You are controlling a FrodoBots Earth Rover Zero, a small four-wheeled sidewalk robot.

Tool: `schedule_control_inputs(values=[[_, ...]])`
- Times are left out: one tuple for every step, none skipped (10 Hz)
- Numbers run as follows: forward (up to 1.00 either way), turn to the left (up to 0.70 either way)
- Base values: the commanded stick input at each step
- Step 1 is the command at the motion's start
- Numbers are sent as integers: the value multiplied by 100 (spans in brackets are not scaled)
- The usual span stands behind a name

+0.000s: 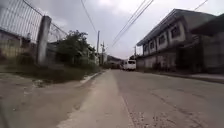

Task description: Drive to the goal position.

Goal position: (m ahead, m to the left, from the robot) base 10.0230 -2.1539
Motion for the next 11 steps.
schedule_control_inputs(values=[[70, -35], [70, -30], [70, -17], [70, -2], [70, 0], [70, 0], [70, 0], [70, 0], [70, -1], [70, -17], [70, -35]])
